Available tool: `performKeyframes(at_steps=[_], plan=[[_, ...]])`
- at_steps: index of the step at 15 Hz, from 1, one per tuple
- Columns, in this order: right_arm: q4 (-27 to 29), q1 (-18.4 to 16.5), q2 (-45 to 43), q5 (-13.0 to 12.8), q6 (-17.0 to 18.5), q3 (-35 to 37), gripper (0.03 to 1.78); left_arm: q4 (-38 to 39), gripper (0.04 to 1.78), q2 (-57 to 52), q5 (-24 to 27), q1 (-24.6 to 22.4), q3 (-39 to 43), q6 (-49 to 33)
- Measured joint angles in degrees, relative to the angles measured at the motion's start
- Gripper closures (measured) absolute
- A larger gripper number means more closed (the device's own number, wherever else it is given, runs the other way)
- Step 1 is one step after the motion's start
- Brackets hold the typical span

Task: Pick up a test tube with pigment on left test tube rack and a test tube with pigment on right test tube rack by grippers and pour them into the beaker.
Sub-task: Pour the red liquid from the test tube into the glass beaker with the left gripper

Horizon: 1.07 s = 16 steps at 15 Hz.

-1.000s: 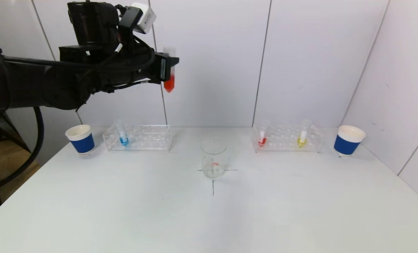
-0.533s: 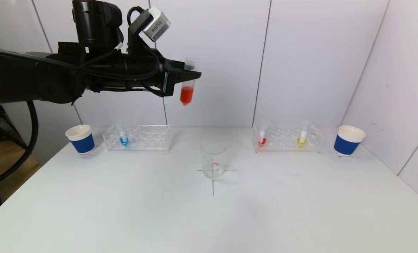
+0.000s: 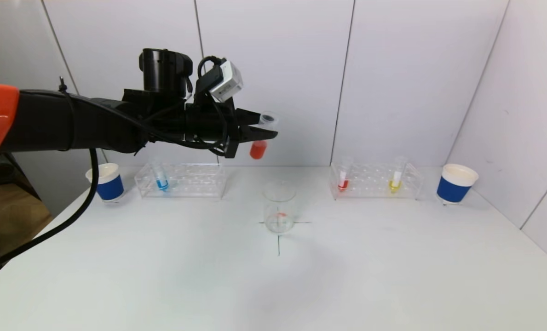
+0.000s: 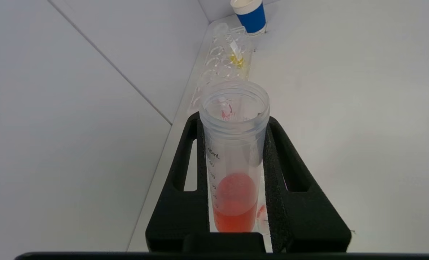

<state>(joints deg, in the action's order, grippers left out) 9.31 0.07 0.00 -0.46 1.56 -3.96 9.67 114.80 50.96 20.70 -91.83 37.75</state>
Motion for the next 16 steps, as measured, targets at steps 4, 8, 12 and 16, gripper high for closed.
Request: performKeyframes(at_steps=[4,8,12,16], plan=[[0.00,0.00,0.00,0.02,0.00,0.00,0.10,-0.13,1.37,4.83,3.17,-1.52,-0.15,12.79],[0.00,0.00,0.00,0.02,-0.02,0.00,0.10,0.11,1.37,8.28,3.29,-2.35,-0.15,24.76],[0.00,0.00,0.00,0.02,0.00,0.00,0.10,0.37,1.37,10.80,3.34,-2.54,-0.48,33.30],[-0.02,0.00,0.00,0.02,0.00,0.00,0.10,2.40,1.37,11.91,5.29,-2.51,-1.33,38.03]])
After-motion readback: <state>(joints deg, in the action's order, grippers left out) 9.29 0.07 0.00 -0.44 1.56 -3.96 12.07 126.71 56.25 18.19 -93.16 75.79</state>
